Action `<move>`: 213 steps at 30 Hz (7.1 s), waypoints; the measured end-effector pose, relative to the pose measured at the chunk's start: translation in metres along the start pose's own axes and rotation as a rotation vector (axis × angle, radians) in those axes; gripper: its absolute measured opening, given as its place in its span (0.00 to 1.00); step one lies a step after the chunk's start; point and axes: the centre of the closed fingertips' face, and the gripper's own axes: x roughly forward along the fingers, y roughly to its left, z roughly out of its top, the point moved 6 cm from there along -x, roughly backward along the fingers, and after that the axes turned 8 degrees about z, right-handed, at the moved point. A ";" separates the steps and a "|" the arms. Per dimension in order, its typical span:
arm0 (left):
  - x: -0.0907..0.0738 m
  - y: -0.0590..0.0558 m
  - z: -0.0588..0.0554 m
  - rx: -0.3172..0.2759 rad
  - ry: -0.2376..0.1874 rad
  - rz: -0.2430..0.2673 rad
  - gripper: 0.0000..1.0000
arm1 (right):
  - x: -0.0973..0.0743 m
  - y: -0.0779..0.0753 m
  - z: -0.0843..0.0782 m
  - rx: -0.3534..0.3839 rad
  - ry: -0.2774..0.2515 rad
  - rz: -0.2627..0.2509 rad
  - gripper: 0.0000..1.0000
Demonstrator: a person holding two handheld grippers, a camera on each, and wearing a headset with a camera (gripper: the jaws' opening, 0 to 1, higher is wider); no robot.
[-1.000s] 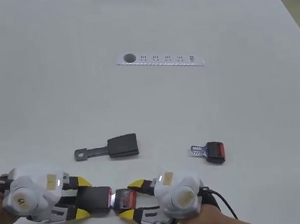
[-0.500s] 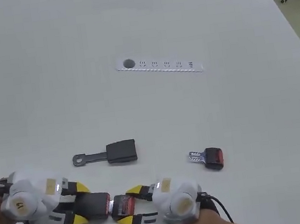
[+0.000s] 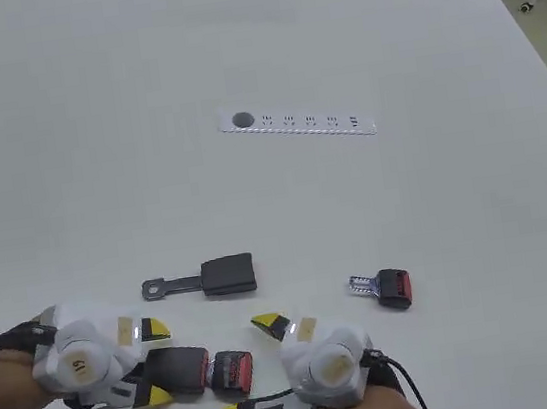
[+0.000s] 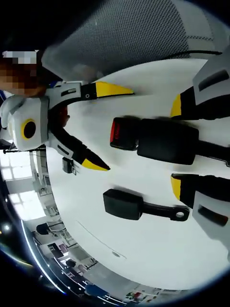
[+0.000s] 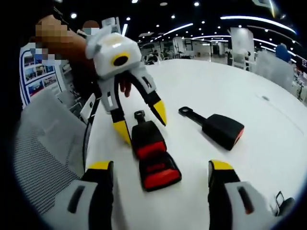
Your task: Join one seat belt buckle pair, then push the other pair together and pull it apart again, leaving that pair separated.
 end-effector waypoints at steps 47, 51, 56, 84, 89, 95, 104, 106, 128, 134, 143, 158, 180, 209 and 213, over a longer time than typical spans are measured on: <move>0.037 0.080 0.068 -0.124 -0.056 0.118 0.76 | -0.167 -0.142 -0.066 0.025 0.114 -0.130 0.87; 0.047 0.083 0.064 -0.137 -0.037 0.102 0.76 | -0.162 -0.146 -0.073 0.011 0.154 -0.087 0.82; 0.060 0.083 0.057 -0.139 -0.011 0.070 0.75 | -0.158 -0.149 -0.076 -0.008 0.177 -0.038 0.72; 0.072 0.093 0.051 -0.013 0.037 0.001 0.36 | -0.158 -0.164 -0.076 -0.102 0.274 0.084 0.36; 0.073 0.093 0.052 0.038 0.052 -0.030 0.34 | -0.158 -0.164 -0.075 -0.123 0.285 0.086 0.36; 0.074 0.095 0.053 0.070 0.071 -0.052 0.34 | -0.158 -0.164 -0.076 -0.126 0.274 0.097 0.36; 0.075 0.097 0.053 0.078 0.076 -0.061 0.34 | -0.158 -0.162 -0.075 -0.123 0.266 0.098 0.36; 0.076 0.097 0.053 0.078 0.076 -0.062 0.34 | -0.157 -0.162 -0.074 -0.120 0.261 0.098 0.36; 0.076 0.098 0.053 0.089 0.083 -0.073 0.34 | -0.114 -0.164 -0.057 -0.138 0.216 0.124 0.36; 0.076 0.098 0.053 0.097 0.086 -0.080 0.34 | -0.101 -0.162 -0.048 -0.140 0.197 0.132 0.36; 0.077 0.098 0.053 0.104 0.091 -0.085 0.34 | -0.080 -0.160 -0.034 -0.140 0.169 0.146 0.36; 0.077 0.098 0.052 0.115 0.098 -0.093 0.34 | -0.045 -0.159 -0.012 -0.144 0.154 0.177 0.36; 0.078 0.097 0.054 0.155 0.118 -0.107 0.33 | -0.026 -0.151 -0.001 -0.156 0.158 0.183 0.35; 0.081 0.098 0.057 0.173 0.144 -0.120 0.32 | -0.015 -0.146 0.007 -0.146 0.206 0.159 0.34; 0.081 0.098 0.058 0.172 0.145 -0.120 0.33 | -0.015 -0.146 0.007 -0.147 0.211 0.156 0.34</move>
